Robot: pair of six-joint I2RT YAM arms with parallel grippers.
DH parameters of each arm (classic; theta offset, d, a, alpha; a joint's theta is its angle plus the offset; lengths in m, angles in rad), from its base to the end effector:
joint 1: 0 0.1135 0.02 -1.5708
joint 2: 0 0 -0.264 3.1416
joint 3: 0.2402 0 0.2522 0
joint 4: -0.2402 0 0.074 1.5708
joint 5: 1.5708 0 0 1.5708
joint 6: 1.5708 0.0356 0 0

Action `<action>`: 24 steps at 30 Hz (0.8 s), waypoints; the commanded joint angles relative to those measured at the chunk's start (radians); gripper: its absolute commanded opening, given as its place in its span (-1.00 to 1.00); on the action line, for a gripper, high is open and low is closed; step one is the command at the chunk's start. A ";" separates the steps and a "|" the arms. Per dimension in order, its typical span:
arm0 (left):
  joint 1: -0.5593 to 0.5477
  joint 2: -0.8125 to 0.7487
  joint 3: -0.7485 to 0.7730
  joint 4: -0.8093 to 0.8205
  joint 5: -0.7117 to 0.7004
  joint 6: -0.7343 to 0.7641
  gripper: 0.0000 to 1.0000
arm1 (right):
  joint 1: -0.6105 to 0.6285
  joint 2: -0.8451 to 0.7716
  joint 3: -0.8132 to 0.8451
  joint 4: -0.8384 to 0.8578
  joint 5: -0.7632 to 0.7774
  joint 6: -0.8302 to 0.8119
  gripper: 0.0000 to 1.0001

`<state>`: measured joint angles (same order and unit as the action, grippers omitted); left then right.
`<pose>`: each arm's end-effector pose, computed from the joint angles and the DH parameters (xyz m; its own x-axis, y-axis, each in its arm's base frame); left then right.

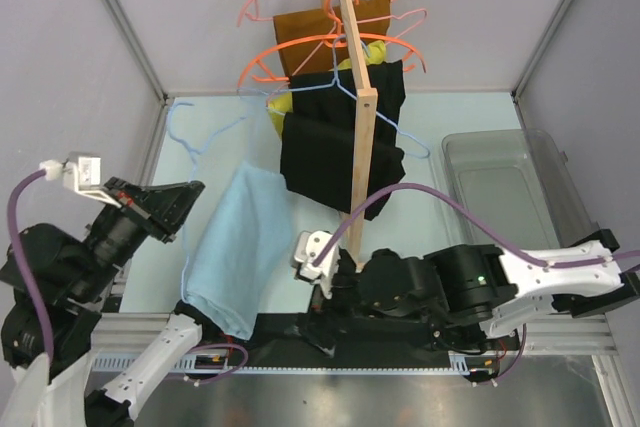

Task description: Remove the trousers from the hanger

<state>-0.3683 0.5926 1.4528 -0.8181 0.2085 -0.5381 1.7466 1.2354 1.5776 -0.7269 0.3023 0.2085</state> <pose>0.0198 -0.0155 0.4903 -0.2457 -0.4426 -0.8624 0.4883 0.7120 -0.5046 -0.0322 0.2419 0.4610 -0.1403 -0.3398 -0.9300 -0.9804 0.1790 0.0826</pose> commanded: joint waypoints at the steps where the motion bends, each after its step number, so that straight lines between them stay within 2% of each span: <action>1: 0.000 -0.037 0.090 0.042 -0.237 0.030 -1.00 | -0.018 0.094 0.110 0.104 0.110 -0.043 1.00; 6: 0.000 -0.057 0.089 0.002 -0.374 0.044 -1.00 | -0.090 0.261 0.206 0.164 0.153 -0.015 0.97; 12: -0.001 -0.050 0.093 -0.006 -0.446 0.063 -1.00 | -0.082 0.426 0.300 0.299 0.219 -0.089 0.87; 15: -0.001 -0.037 0.096 0.007 -0.468 0.067 -1.00 | -0.075 0.458 0.295 0.371 0.236 -0.133 0.80; 24: -0.001 0.006 0.101 0.054 -0.491 0.084 -1.00 | -0.076 0.504 0.268 0.445 0.232 -0.161 0.80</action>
<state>-0.3683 0.5678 1.4967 -0.9634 -0.2584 -0.4690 1.6672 1.7302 1.8244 -0.3840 0.5095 0.0761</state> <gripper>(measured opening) 0.019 0.900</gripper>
